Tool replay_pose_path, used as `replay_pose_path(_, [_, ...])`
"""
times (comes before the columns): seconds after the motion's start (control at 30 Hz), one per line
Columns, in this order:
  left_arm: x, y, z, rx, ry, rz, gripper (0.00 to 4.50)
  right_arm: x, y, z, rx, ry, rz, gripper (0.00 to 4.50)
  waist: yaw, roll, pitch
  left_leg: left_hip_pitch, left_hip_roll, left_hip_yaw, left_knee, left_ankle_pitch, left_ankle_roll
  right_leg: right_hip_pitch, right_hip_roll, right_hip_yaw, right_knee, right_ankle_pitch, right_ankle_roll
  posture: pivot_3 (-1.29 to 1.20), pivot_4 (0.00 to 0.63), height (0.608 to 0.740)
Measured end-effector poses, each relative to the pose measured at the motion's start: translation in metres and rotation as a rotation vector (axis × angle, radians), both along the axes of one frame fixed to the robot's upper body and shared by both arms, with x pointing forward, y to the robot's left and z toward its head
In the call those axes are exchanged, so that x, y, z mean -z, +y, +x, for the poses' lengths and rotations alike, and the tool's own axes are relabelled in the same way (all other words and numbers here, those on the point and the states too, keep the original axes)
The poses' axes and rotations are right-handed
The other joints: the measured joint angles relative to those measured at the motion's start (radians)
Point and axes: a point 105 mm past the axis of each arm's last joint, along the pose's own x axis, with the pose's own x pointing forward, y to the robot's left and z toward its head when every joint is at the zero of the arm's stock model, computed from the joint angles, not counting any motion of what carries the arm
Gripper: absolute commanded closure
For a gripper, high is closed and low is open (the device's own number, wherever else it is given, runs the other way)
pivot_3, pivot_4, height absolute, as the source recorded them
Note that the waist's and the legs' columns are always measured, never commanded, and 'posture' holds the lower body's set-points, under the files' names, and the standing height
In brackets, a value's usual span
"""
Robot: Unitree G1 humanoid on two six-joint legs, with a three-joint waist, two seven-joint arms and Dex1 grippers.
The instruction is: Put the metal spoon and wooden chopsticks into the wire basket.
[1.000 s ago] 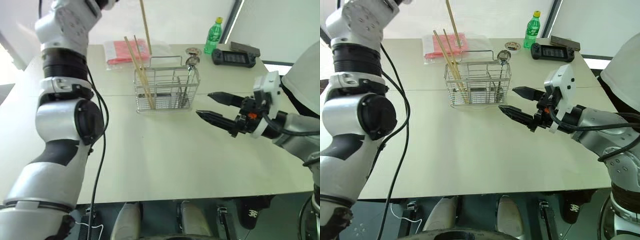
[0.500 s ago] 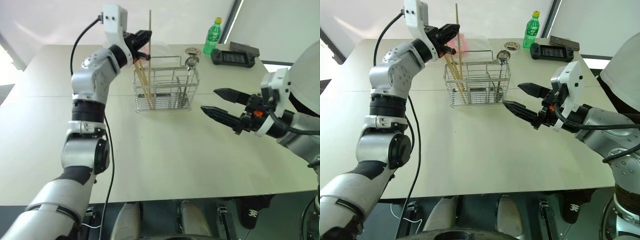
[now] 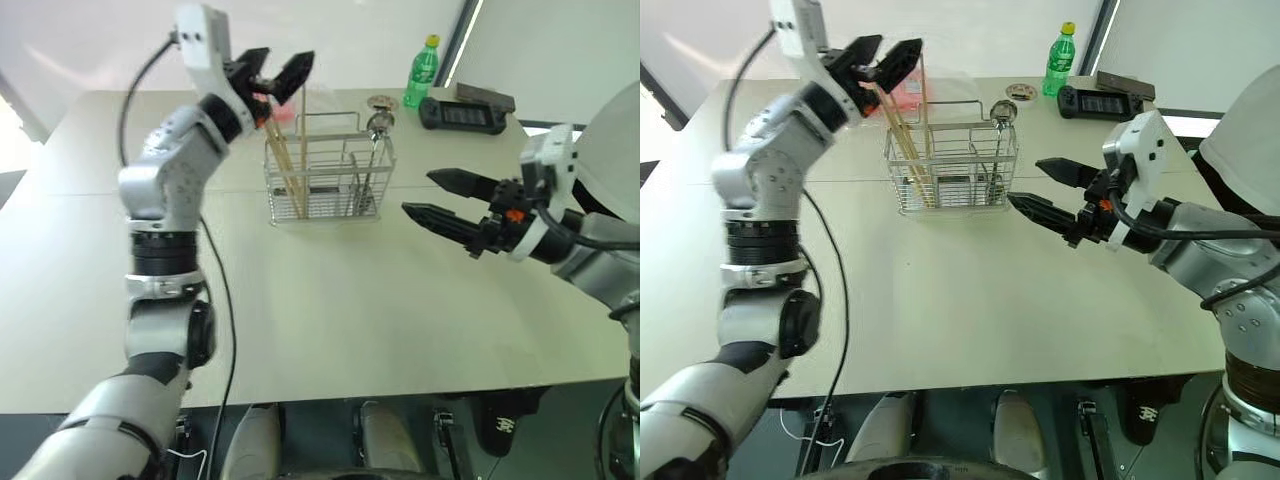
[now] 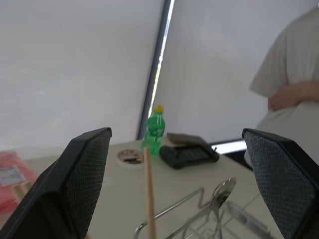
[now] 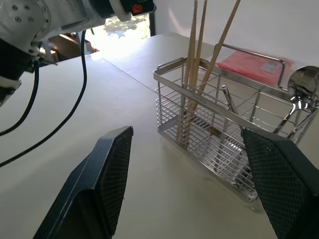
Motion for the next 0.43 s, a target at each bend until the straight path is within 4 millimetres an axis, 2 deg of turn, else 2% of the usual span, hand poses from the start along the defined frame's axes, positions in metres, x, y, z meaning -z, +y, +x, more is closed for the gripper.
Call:
replay_pose_path(0.07, [-0.012, 0.038, -0.015, -0.041, -0.037, 0.139, 0.04, 0.002, -0.001, 0.003, -0.006, 0.002, -0.008, 0.91, -0.012, 0.001, 0.0, 0.0, 0.0, 0.0, -0.002, 0.0, 0.0, -0.001, 0.0, 0.0, 0.0, 0.0, 0.0, 0.0, 0.15, 0.721])
replay_pose_path(0.13, [-0.017, 0.059, -0.035, -0.031, -0.059, 0.275, 0.04, 0.004, -0.001, 0.005, -0.01, 0.007, -0.01, 0.91, -0.01, 0.001, 0.0, 0.0, 0.0, 0.0, -0.002, 0.0, 0.0, 0.0, 0.0, 0.0, -0.002, 0.0, 0.0, 0.0, 0.15, 0.721])
replay_pose_path(0.23, [0.006, 0.09, -0.062, 0.007, 0.038, 0.513, 0.04, 0.007, -0.001, 0.007, -0.025, 0.01, -0.009, 0.91, -0.01, 0.002, 0.001, 0.0, 0.0, 0.001, -0.003, -0.001, 0.0, 0.0, 0.0, 0.0, -0.002, -0.001, -0.001, 0.0, 0.15, 0.721])
replay_pose_path(0.33, [0.024, 0.1, -0.086, 0.086, 0.119, 0.657, 0.04, 0.011, -0.002, 0.01, -0.031, 0.024, -0.013, 0.91, 0.005, 0.002, 0.001, -0.001, 0.001, 0.002, -0.002, -0.001, 0.0, -0.001, -0.001, 0.0, -0.003, -0.002, -0.005, 0.0, 0.15, 0.721])
replay_pose_path(0.43, [0.02, 0.096, -0.108, 0.147, 0.11, 0.723, 0.04, 0.014, -0.002, 0.013, -0.041, 0.032, -0.013, 0.91, 0.016, 0.001, 0.001, -0.001, 0.002, 0.003, 0.0, -0.001, 0.0, -0.002, -0.002, 0.0, -0.004, -0.003, -0.008, 0.0, 0.15, 0.721])
